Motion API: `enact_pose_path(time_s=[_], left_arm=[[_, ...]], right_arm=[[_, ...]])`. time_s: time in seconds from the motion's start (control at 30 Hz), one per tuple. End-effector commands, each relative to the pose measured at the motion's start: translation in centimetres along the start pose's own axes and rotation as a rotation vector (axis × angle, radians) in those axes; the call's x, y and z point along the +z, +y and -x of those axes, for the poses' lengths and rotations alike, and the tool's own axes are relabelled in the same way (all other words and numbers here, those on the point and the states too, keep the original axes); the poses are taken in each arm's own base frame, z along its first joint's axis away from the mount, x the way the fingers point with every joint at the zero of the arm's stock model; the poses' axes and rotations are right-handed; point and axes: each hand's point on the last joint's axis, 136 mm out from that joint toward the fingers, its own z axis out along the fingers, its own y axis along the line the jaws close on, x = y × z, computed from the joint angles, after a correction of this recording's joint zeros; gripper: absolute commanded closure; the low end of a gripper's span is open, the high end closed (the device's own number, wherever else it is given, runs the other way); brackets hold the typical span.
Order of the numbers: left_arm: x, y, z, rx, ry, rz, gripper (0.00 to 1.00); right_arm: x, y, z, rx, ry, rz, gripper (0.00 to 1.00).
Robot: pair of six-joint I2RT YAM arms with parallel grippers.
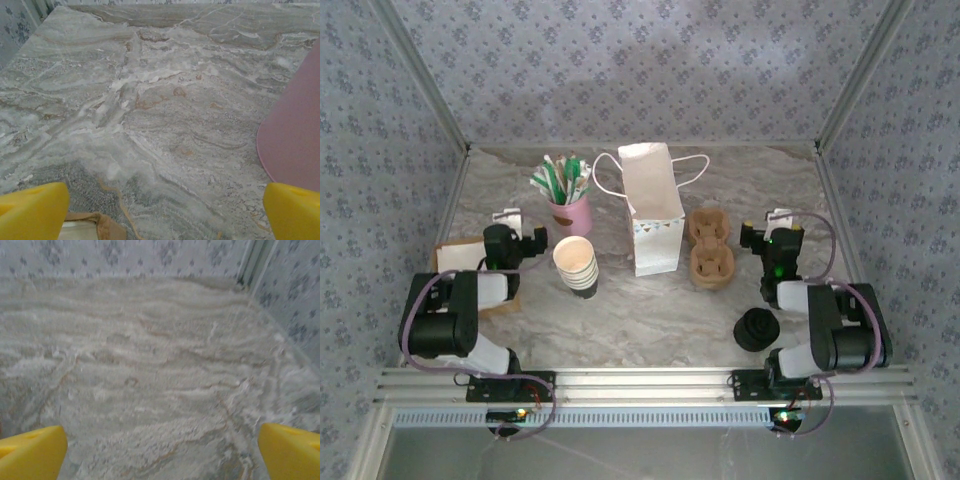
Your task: Pack the takeout coffee
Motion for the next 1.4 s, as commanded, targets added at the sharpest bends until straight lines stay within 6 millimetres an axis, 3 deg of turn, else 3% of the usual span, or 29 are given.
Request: enact_pose_path(time_s=[0.0, 0.3, 0.5, 0.63, 0.77, 0.93, 1.17, 1.37], left_arm=[[-0.6, 0.3, 2.5, -0.009, -0.035, 0.021, 0.01], [-3.8, -0.3, 6.9, 0.023, -0.071, 0.013, 0.01], [-8.1, -2.7, 11.3, 0.035, -0.141, -0.061, 0.01], [-12.0, -3.9, 13.7, -0.031, -0.184, -0.112, 0.01], [-15.2, -3.7, 14.6, -0.25, -0.15, -0.125, 0.01], [-18.5, -4.7, 14.0, -0.435, 0.006, -0.173, 0.01], [-22.4, -10.0, 14.1, -0.364, 0.109, -0.512, 0.01], [-23.6, -12.2, 14.2, -0.479, 0.218, -0.64, 0.0]], right_arm=[[-0.6, -0.2, 1.2, -0.044, -0.011, -0.035, 0.0], [-5.8, 1.0, 7.9, -0.007, -0.116, -0.003, 0.0], [-10.2, -0.1, 11.3, 0.23, -0.092, 0.021, 0.0], [-13.0, 0.4, 13.2, 0.307, -0.022, 0.102, 0.0], [-14.9, 0.6, 13.0, 0.353, 0.076, 0.146, 0.0], [-15.8, 1.1, 11.7, 0.482, 0.163, 0.217, 0.0], [-15.9, 3.1, 10.6, 0.58, 0.277, 0.363, 0.0], [-14.7, 3.3, 8.9, 0.594, 0.359, 0.338, 0.0]])
